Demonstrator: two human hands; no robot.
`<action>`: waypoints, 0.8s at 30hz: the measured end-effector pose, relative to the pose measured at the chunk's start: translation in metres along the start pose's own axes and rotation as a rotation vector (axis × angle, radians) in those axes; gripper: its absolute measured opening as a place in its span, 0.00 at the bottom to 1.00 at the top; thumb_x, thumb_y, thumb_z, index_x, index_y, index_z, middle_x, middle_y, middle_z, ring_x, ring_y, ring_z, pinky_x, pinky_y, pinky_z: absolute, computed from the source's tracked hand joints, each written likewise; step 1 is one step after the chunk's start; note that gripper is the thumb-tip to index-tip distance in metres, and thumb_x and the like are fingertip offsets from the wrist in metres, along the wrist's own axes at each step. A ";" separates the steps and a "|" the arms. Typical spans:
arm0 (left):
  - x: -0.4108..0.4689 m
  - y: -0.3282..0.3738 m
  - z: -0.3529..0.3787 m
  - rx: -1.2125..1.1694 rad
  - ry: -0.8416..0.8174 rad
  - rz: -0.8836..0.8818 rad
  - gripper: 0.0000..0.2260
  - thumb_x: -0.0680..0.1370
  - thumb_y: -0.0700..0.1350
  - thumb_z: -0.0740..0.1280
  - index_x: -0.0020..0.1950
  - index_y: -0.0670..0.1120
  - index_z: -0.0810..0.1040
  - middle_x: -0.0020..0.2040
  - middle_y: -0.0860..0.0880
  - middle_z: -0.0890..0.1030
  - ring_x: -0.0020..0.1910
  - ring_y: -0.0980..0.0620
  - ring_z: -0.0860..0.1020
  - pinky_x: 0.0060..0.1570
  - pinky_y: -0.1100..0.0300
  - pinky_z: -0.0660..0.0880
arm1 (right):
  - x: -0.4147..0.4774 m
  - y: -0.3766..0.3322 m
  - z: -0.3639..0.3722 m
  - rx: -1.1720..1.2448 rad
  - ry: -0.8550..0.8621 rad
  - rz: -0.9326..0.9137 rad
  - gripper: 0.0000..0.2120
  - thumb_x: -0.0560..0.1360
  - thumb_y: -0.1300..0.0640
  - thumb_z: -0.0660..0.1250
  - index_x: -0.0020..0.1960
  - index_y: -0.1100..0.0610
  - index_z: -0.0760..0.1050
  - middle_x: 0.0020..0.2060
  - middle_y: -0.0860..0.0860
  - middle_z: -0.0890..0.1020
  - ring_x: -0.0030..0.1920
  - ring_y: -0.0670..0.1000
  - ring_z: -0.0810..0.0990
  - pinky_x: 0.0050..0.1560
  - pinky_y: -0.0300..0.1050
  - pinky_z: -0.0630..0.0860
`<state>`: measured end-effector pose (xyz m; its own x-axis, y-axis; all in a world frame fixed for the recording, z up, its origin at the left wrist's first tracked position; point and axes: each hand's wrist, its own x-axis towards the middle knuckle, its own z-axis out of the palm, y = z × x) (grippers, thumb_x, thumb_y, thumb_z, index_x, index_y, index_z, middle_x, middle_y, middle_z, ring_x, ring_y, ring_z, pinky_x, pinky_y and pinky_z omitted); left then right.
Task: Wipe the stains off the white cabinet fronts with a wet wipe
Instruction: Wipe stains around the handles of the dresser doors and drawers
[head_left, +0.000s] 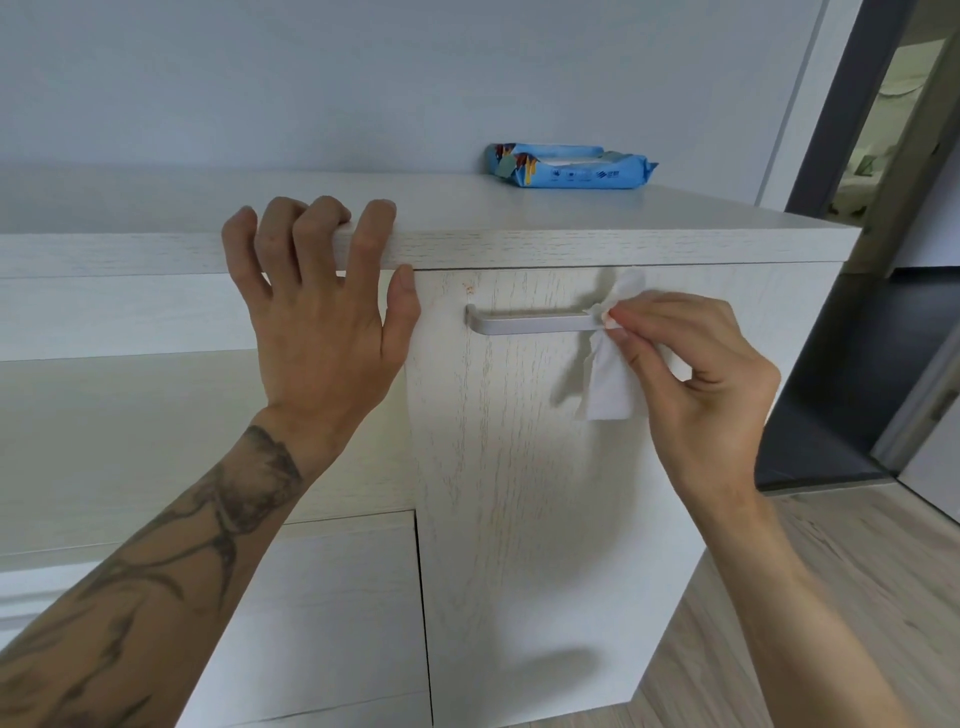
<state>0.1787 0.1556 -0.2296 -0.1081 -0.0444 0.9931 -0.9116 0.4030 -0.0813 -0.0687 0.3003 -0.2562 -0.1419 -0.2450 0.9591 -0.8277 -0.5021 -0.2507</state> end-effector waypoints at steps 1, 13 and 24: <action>0.000 0.000 0.000 0.000 0.002 -0.001 0.18 0.87 0.53 0.55 0.71 0.45 0.73 0.62 0.38 0.75 0.67 0.40 0.66 0.77 0.42 0.53 | -0.001 -0.002 0.001 -0.016 0.011 -0.020 0.08 0.79 0.68 0.75 0.56 0.61 0.86 0.54 0.50 0.86 0.58 0.55 0.84 0.63 0.50 0.79; 0.000 0.000 0.000 -0.001 -0.037 0.004 0.18 0.87 0.54 0.55 0.72 0.46 0.71 0.62 0.38 0.77 0.67 0.39 0.66 0.76 0.38 0.58 | 0.013 -0.058 0.058 -0.076 -0.091 -0.217 0.05 0.80 0.59 0.75 0.55 0.54 0.88 0.51 0.48 0.87 0.51 0.51 0.83 0.62 0.49 0.65; 0.000 -0.001 -0.003 0.010 -0.071 -0.003 0.18 0.87 0.55 0.55 0.72 0.46 0.72 0.63 0.39 0.75 0.67 0.40 0.67 0.76 0.38 0.58 | 0.013 -0.024 0.037 -0.081 -0.016 -0.322 0.03 0.80 0.59 0.76 0.53 0.56 0.88 0.51 0.48 0.87 0.57 0.54 0.82 0.58 0.64 0.73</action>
<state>0.1808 0.1578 -0.2289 -0.1333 -0.1103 0.9849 -0.9156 0.3941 -0.0798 -0.0309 0.2783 -0.2430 0.1418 -0.0978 0.9851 -0.8691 -0.4887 0.0766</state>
